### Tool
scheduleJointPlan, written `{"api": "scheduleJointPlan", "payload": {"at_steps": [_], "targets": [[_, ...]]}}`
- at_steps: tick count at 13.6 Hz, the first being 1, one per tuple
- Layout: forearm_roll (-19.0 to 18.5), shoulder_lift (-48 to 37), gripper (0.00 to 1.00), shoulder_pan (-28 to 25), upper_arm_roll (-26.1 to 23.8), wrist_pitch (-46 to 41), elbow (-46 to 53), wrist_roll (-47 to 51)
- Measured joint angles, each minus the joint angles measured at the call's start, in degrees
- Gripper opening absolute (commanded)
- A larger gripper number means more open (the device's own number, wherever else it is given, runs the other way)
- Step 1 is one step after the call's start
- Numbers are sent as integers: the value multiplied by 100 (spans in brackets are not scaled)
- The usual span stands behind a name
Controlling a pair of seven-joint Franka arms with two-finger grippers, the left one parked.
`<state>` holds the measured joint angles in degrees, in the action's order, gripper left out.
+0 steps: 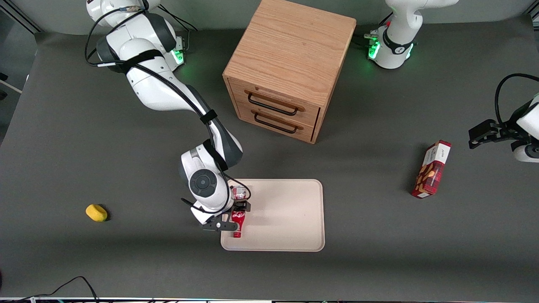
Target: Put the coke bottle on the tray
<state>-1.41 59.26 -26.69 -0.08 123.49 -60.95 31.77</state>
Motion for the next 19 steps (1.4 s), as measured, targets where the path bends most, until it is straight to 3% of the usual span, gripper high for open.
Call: {"api": "scheduleJointPlan", "payload": {"at_steps": [11, 14, 17, 19], "targets": [[0, -36, 100, -1, 8, -25, 101, 0], [0, -154, 100, -3, 3, -435, 129, 0], [3, -672, 100, 18, -38, -1147, -141, 0], [4, -1398, 100, 247, -271, -1320, -871, 1]]}}
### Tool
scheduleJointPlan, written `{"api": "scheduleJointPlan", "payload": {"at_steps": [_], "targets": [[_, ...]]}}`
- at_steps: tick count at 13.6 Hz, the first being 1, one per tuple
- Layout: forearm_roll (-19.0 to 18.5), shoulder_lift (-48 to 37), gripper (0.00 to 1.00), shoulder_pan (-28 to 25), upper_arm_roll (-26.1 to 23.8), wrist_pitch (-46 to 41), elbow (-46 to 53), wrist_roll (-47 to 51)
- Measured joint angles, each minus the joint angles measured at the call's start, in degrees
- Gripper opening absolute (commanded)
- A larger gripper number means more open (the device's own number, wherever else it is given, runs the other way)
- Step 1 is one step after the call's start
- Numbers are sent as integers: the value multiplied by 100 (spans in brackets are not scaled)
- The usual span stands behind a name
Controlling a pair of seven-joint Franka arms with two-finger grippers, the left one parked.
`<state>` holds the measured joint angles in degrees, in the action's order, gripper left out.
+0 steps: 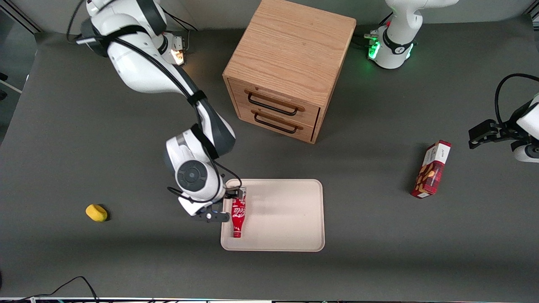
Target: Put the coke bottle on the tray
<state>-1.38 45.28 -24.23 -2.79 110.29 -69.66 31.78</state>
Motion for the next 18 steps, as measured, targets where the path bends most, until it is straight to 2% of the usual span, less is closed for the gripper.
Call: {"api": "scheduleJointPlan", "payload": {"at_steps": [3, 7, 12, 15, 18], "targets": [[-2, -1542, 100, 664, -314, -197, -1561, -457], [-1, -3607, 100, 1209, -290, -921, -3024, -1243], [31, -5106, 100, 1234, 560, -1637, -3540, -2249], [49, -5558, 100, 808, 1426, -1905, -3669, -2507], [49, -5590, 100, 662, 1556, -2031, -3668, -2543]]}}
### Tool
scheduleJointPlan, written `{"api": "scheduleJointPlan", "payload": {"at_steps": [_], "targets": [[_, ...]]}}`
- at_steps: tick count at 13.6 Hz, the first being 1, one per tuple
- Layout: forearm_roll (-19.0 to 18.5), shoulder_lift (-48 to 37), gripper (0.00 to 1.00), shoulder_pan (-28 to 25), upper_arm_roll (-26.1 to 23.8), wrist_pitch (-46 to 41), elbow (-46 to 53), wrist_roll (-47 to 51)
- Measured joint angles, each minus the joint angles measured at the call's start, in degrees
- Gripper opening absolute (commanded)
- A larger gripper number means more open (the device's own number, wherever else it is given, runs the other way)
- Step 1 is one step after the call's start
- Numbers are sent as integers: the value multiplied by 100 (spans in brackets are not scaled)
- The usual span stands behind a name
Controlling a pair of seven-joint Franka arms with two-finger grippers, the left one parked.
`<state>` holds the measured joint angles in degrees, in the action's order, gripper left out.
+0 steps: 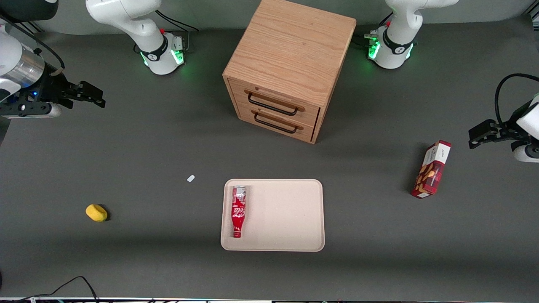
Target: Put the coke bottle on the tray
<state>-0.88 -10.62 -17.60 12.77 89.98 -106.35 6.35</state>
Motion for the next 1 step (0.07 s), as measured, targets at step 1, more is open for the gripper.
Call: {"api": "scheduleJointPlan", "payload": {"at_steps": [1], "targets": [[0, 7, 100, -27, -2, -2, 0, 0]]}}
